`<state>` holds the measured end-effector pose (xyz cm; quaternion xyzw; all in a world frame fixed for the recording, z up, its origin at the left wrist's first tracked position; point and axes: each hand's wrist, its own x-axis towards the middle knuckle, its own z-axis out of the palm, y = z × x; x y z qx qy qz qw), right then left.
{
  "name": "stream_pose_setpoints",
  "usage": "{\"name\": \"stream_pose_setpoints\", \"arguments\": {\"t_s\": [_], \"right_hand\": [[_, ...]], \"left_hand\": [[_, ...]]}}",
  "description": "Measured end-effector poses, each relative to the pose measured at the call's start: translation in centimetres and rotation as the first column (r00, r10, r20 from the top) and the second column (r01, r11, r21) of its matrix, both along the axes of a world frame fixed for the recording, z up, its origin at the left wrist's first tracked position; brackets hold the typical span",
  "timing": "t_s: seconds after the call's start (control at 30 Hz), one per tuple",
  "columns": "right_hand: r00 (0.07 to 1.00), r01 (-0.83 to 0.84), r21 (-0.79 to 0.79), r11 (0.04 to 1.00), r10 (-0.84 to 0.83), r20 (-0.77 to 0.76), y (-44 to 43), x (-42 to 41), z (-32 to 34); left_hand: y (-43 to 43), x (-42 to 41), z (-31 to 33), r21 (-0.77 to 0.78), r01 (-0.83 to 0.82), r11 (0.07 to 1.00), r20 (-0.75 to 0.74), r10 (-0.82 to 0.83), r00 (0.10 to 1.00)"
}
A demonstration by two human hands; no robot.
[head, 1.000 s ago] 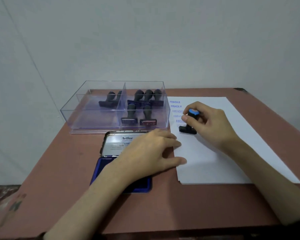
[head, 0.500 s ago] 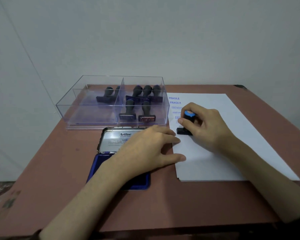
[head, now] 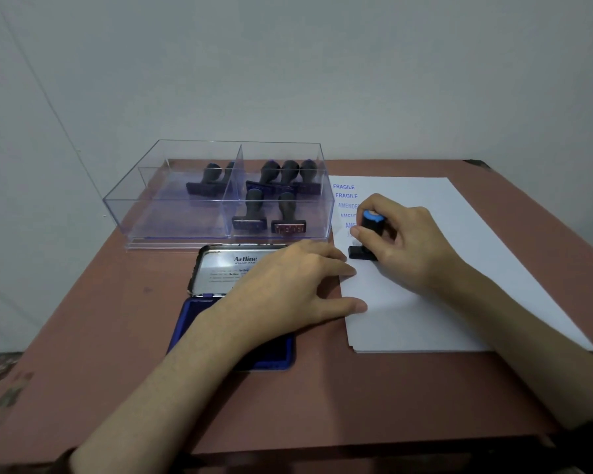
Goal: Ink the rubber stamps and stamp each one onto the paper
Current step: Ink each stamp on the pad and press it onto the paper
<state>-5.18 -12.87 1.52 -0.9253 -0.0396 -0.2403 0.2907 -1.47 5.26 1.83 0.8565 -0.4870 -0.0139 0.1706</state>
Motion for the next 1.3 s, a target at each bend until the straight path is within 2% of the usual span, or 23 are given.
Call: {"name": "stream_pose_setpoints", "arguments": {"t_s": [0.83,0.93,1.07,1.17,1.3], "right_hand": [[1.0,0.011,-0.018,1.0,-0.012,-0.02,0.4,-0.6,0.2],[0.998,0.032,0.067,0.997,-0.028,-0.061,0.4,-0.8,0.4],[0.994,0.096,0.326,0.941,-0.075,-0.078,-0.1,-0.8,0.9],[0.996,0.088,0.4,0.912,-0.08,-0.037,0.0,-0.8,2.4],[0.997,0.014,0.356,0.934,-0.04,0.066,1.4,0.3,5.5]], "left_hand": [[0.0,-0.4,0.2,0.02,0.0,1.0,0.018,0.0,1.0],[0.0,-0.6,0.2,0.009,-0.012,1.0,0.008,0.012,1.0],[0.0,-0.7,0.1,0.003,-0.004,1.0,0.016,0.004,1.0],[0.2,-0.5,0.1,-0.091,0.012,0.996,0.02,-0.01,1.0],[1.4,0.0,1.4,-0.33,-0.031,0.944,0.088,0.063,0.994]]}}
